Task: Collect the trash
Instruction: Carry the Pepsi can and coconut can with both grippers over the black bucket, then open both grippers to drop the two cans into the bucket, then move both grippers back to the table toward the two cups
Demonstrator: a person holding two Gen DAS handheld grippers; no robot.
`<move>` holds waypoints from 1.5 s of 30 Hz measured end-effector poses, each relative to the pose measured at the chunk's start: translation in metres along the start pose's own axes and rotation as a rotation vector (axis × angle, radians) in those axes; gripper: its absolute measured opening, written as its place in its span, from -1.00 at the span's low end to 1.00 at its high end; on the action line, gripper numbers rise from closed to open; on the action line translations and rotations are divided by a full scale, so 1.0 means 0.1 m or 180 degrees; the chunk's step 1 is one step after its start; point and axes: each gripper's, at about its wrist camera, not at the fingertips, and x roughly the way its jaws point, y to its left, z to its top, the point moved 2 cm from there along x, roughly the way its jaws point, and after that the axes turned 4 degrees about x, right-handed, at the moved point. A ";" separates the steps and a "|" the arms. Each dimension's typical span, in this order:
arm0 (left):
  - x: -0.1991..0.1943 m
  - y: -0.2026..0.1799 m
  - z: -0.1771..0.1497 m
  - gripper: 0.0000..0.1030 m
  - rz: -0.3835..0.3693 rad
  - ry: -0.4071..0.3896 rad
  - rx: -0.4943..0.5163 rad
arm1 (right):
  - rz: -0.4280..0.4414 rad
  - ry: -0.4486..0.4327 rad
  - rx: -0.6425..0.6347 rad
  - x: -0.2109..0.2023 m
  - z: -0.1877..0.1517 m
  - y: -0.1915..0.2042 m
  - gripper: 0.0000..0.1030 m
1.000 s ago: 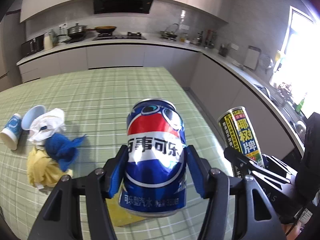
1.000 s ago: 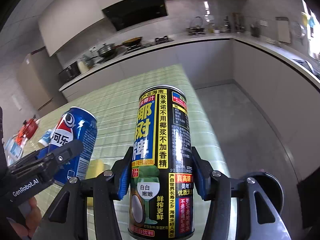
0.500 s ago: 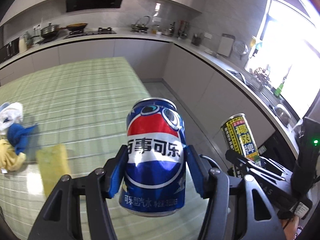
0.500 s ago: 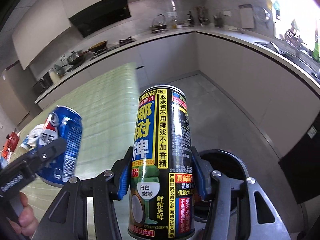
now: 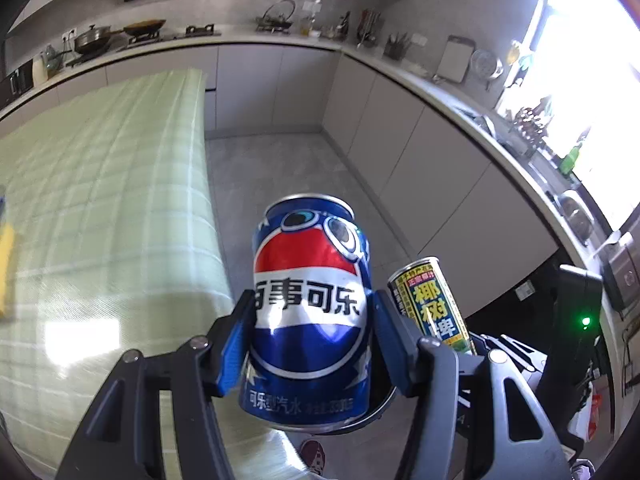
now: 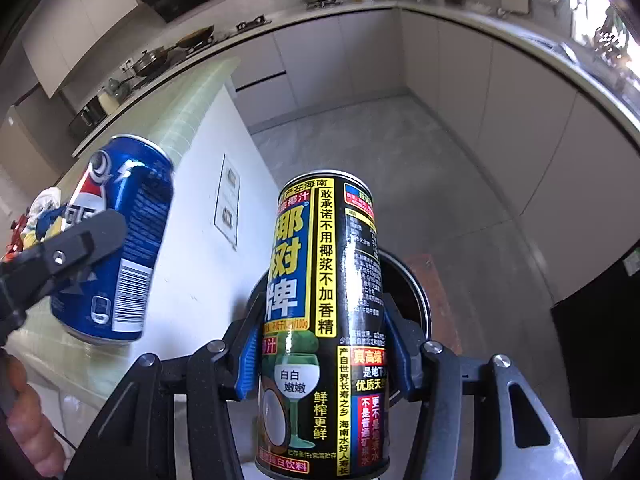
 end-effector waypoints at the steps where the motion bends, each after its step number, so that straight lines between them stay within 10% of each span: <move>1: 0.05 -0.04 -0.02 0.15 0.0033 0.0032 -0.0007 | 0.0016 0.0044 -0.0037 0.07 0.00 -0.06 0.07; 5: 0.31 -0.10 -0.10 0.46 0.0252 0.0278 -0.0107 | -0.0011 0.0098 -0.0138 0.21 0.03 -0.24 0.50; 19: -0.07 -0.22 0.14 0.54 0.0454 -0.0047 -0.0115 | 0.0059 -0.0471 -0.0028 -0.36 0.37 -0.47 0.50; 31: -0.75 0.33 0.17 0.54 0.0630 -0.0330 -0.0251 | 0.0172 -0.0707 -0.0196 -0.81 0.41 0.49 0.55; 45: -1.46 1.84 0.00 0.59 0.0813 -0.0499 -0.0410 | 0.0369 -0.0834 -0.0381 -0.71 0.11 2.45 0.56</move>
